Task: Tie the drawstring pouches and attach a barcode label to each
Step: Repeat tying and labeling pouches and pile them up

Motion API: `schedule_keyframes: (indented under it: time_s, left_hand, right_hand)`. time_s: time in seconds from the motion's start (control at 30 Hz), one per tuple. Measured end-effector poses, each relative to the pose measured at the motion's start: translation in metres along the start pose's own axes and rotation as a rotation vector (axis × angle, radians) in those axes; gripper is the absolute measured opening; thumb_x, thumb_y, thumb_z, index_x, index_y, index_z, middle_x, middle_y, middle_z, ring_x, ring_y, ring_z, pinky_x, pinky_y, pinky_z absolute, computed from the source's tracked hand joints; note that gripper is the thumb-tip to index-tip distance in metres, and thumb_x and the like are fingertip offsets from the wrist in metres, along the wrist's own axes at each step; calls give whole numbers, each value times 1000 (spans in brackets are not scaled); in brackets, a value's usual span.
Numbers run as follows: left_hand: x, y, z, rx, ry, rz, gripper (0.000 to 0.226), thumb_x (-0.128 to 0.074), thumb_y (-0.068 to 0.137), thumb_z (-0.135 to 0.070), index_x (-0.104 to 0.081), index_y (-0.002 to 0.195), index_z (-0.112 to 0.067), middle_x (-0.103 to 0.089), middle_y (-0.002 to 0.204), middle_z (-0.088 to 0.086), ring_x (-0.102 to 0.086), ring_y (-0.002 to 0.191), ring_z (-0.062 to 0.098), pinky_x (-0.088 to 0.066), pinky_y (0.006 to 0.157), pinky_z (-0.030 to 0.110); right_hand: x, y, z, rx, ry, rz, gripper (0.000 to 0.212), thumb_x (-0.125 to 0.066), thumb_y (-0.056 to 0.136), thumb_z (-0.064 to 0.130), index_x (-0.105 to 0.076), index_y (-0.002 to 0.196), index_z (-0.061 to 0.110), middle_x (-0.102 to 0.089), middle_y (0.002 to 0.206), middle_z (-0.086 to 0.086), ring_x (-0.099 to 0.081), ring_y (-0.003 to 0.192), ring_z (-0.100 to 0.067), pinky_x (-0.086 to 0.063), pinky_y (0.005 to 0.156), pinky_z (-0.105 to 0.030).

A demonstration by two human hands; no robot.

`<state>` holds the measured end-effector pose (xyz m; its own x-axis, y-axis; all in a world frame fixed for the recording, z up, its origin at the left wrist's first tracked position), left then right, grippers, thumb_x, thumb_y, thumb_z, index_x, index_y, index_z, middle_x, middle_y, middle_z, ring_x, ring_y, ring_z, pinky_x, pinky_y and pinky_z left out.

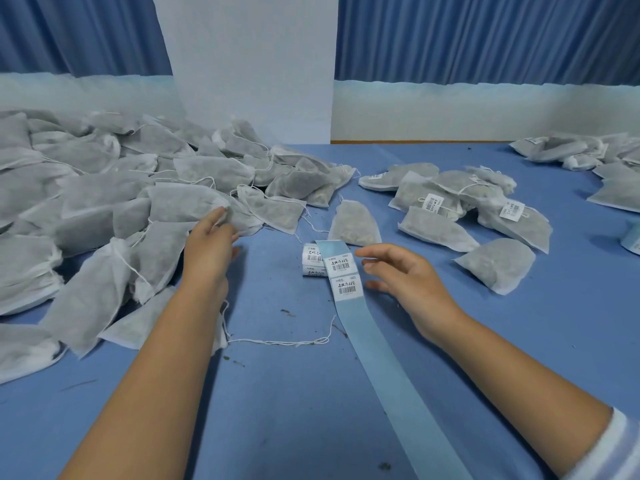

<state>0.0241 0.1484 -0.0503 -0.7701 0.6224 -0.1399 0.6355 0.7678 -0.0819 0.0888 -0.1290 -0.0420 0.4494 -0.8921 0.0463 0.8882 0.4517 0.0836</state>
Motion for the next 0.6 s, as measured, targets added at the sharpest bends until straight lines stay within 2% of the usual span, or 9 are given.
schedule_keyframes:
  time_s: [0.07, 0.13, 0.2, 0.27, 0.33, 0.37, 0.47, 0.53, 0.6]
  left_hand:
    - [-1, 2, 0, 45, -27, 13, 36, -53, 94, -8, -62, 127, -19, -60, 107, -3, -66, 92, 5, -47, 69, 19]
    - [-1, 2, 2, 51, -20, 0, 19, -54, 90, -5, -68, 95, -17, -57, 96, 0, -65, 91, 13, -41, 65, 20]
    - [-2, 0, 4, 15, 27, -13, 26, -55, 87, -1, -60, 72, -22, -55, 83, 1, -53, 86, 20, -35, 62, 23]
    - [-5, -2, 4, 15, -3, -13, 24, -58, 87, 0, -64, 84, -23, -59, 78, -6, -56, 86, 20, -36, 61, 21]
    - [-7, -2, 3, 86, -145, 21, 39, -59, 88, 1, -61, 117, -25, -61, 91, -5, -65, 91, 15, -42, 59, 18]
    - [-7, -2, 2, 115, -220, 38, 45, -58, 90, 1, -57, 126, -25, -62, 97, -3, -67, 92, 13, -44, 58, 16]
    - [-4, 0, 0, 173, -432, 63, 39, -51, 95, 2, -60, 122, -25, -63, 126, -14, -68, 102, 12, -47, 58, 14]
    - [-3, -1, 1, 214, -538, 86, 39, -47, 97, 2, -61, 123, -22, -63, 116, -19, -68, 107, 11, -47, 58, 13]
    - [-4, -3, 2, 245, -562, 102, 39, -46, 97, 2, -59, 129, -16, -63, 101, -12, -70, 97, 7, -46, 59, 13]
  right_hand:
    - [-2, -1, 1, -9, -12, 22, 30, -58, 92, 2, -76, 87, 26, -74, 94, 12, -65, 90, -2, -54, 94, -42]
    - [-4, -2, 0, -23, -30, 34, 28, -56, 92, 0, -75, 92, 22, -75, 96, 8, -66, 94, -9, -53, 96, -44]
    - [-4, -3, 0, -33, -50, 31, 28, -56, 91, -1, -74, 93, 19, -75, 99, 5, -67, 96, -14, -52, 97, -44]
    - [-5, -4, 1, -26, -74, 35, 29, -55, 91, -3, -74, 92, 19, -74, 98, 6, -67, 94, -12, -52, 96, -43]
    - [-5, -4, 2, -14, -99, 43, 29, -56, 90, -4, -74, 91, 19, -74, 98, 6, -66, 93, -10, -52, 95, -42]
    - [-5, -4, 2, -10, -109, 46, 29, -56, 91, -3, -74, 91, 20, -74, 99, 5, -67, 94, -12, -52, 95, -42]
    - [-5, -4, 0, -1, -136, 58, 27, -58, 91, -1, -74, 92, 20, -74, 103, 1, -67, 101, -19, -52, 97, -44]
    - [-5, -4, -1, 4, -144, 66, 26, -58, 91, 0, -74, 93, 20, -73, 105, 0, -66, 104, -23, -51, 98, -44]
    - [-6, -4, -1, 3, -135, 72, 26, -58, 92, -1, -75, 92, 20, -73, 105, -1, -66, 103, -22, -52, 97, -43]
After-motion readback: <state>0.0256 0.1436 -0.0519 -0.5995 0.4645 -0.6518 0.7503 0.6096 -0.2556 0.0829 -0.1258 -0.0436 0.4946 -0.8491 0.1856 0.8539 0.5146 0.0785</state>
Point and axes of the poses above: each hand's wrist, its own y-axis towards the middle knuckle, its own x-axis out of the back of the hand, z = x × y, the point moved 5 cm from there along y, towards the middle knuckle
